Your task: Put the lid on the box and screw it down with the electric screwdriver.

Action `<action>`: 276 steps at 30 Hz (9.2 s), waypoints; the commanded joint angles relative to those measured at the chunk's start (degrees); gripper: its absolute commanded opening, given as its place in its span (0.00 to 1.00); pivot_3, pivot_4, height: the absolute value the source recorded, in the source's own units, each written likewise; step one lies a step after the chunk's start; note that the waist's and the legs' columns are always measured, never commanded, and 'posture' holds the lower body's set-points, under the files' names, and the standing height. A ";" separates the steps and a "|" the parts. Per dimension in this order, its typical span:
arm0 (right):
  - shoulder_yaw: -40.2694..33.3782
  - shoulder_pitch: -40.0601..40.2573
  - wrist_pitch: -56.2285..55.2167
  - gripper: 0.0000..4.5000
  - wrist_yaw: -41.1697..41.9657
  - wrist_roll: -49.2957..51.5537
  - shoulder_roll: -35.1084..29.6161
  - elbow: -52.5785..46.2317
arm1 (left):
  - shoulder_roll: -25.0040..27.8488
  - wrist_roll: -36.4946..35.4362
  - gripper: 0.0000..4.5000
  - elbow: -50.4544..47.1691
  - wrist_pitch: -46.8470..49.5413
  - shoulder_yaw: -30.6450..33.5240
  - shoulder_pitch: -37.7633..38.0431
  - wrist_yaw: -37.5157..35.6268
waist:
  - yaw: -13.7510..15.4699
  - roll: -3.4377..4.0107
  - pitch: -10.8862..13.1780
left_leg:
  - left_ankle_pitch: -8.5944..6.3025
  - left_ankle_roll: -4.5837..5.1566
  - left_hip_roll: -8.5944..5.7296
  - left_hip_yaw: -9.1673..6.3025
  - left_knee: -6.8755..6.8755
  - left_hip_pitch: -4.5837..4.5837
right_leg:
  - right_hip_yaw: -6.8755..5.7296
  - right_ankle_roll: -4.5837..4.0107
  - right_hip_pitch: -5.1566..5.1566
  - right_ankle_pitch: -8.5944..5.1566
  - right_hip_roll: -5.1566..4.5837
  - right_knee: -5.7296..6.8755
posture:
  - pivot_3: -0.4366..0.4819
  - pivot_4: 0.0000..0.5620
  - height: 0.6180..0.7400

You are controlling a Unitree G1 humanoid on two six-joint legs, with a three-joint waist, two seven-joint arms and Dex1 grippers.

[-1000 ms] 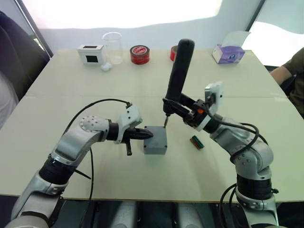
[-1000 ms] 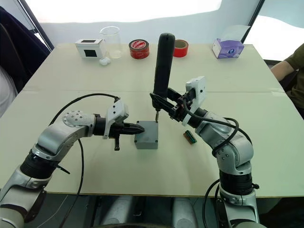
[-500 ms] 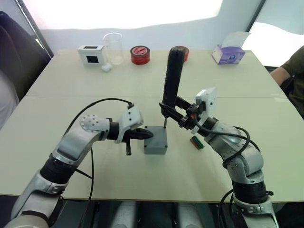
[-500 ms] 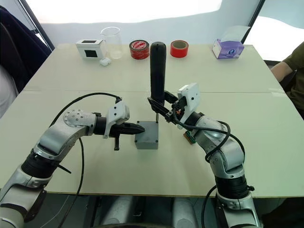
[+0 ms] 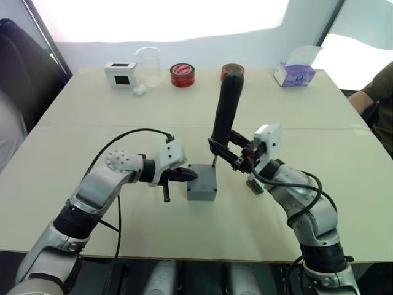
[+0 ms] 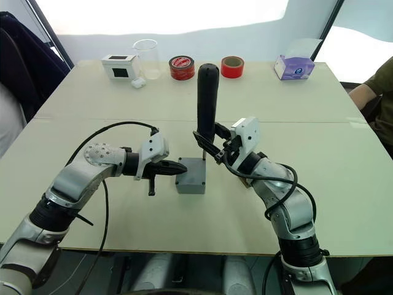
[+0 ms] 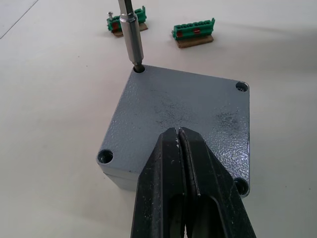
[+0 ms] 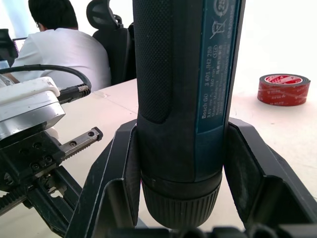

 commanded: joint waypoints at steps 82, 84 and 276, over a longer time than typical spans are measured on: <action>12.35 -30.17 58.40 0.39 18.13 5.48 -46.10 44.70 | 3.84 -14.15 0.00 -16.44 7.92 6.96 2.85 -1.87 | -1.05 0.32 -0.30 | 0.00 0.02 0.06 0.29 -0.50 -0.99 | 0.04 -0.22 -0.95 -0.13 -0.16 -0.19 | 0.48 0.27 1.00; 13.27 -30.09 57.85 0.50 18.96 4.23 -45.70 44.85 | 3.90 -14.05 0.00 -15.96 7.95 7.10 2.58 -1.62 | -1.13 0.32 -0.30 | 0.01 0.02 0.06 0.28 -0.50 -0.98 | 0.03 -0.22 -0.95 -0.13 -0.16 -0.18 | 0.48 0.27 1.00; 2.96 -14.47 28.46 0.01 14.47 1.17 -17.51 0.92 | 7.49 -11.88 0.00 -11.15 8.78 14.66 7.03 3.09 | -0.02 0.07 -0.22 | 0.02 -0.04 0.04 0.05 0.10 -1.06 | -0.04 -0.12 -0.84 -0.08 -0.08 0.11 | 0.48 0.27 1.00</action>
